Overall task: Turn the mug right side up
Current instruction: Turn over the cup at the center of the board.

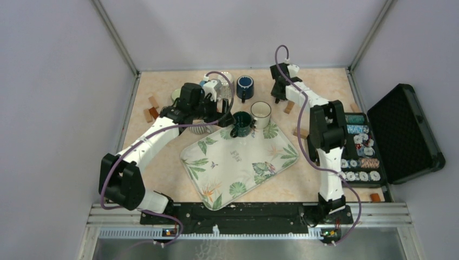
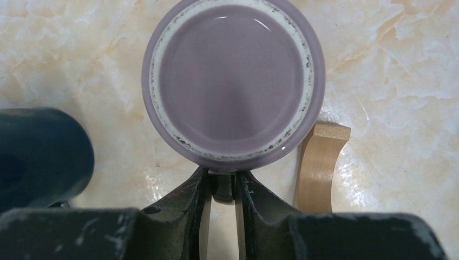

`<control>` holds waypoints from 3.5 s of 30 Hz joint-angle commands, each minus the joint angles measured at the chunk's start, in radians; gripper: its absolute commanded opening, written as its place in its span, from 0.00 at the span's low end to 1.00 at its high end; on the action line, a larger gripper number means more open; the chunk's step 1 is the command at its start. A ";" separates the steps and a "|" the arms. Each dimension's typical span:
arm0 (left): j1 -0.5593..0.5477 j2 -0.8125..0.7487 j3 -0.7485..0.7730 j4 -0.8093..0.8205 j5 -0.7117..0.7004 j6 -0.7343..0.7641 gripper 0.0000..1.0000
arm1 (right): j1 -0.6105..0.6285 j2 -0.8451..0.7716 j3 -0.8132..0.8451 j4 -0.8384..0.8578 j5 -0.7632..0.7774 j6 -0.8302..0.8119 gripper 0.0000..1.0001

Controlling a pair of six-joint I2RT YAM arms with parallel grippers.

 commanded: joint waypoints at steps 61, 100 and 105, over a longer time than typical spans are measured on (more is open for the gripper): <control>0.074 -0.005 -0.047 0.291 0.150 -0.389 0.98 | -0.051 -0.503 -0.181 0.222 -0.321 -0.020 0.00; 0.131 -0.043 -0.337 0.907 0.349 -0.983 0.98 | 0.105 -0.774 -0.639 0.607 -0.587 0.288 0.00; 0.125 -0.027 -0.336 0.950 0.345 -1.019 0.98 | 0.105 -0.771 -0.661 0.649 -0.605 0.314 0.00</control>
